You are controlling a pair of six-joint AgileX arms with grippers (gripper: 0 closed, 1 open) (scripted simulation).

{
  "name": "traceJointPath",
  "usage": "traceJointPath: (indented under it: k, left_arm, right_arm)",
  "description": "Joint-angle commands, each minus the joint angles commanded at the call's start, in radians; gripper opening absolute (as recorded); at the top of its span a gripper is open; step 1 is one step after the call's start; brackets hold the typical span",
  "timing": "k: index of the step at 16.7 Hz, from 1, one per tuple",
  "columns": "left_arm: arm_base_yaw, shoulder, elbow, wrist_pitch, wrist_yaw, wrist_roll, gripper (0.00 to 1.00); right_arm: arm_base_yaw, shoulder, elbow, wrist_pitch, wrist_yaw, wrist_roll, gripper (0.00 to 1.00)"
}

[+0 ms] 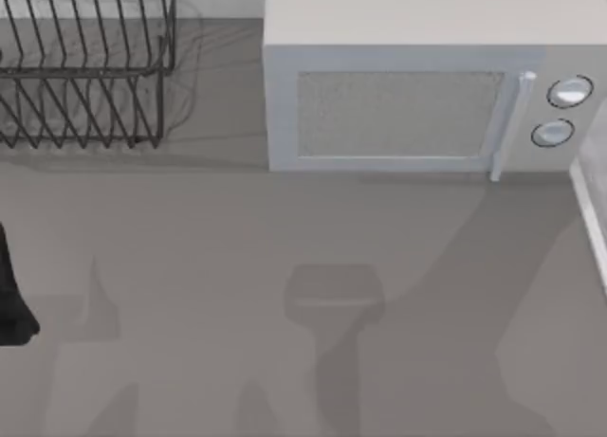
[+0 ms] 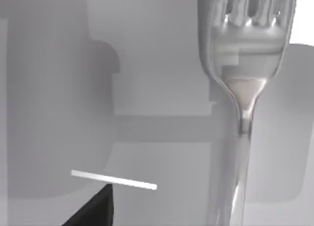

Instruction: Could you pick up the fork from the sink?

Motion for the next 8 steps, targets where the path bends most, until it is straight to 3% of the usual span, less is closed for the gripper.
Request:
traceJointPath:
  k: [4, 8]
  left_arm:
    - [0.0, 0.0, 0.0, 0.0, 0.0, 0.0, 1.0]
    - [0.0, 0.0, 0.0, 0.0, 0.0, 0.0, 1.0]
  right_arm:
    - [-0.002, 0.073, -0.08, 0.143, 0.001, 0.001, 1.0]
    - [-0.002, 0.08, -0.086, 0.153, 0.001, 0.001, 1.0]
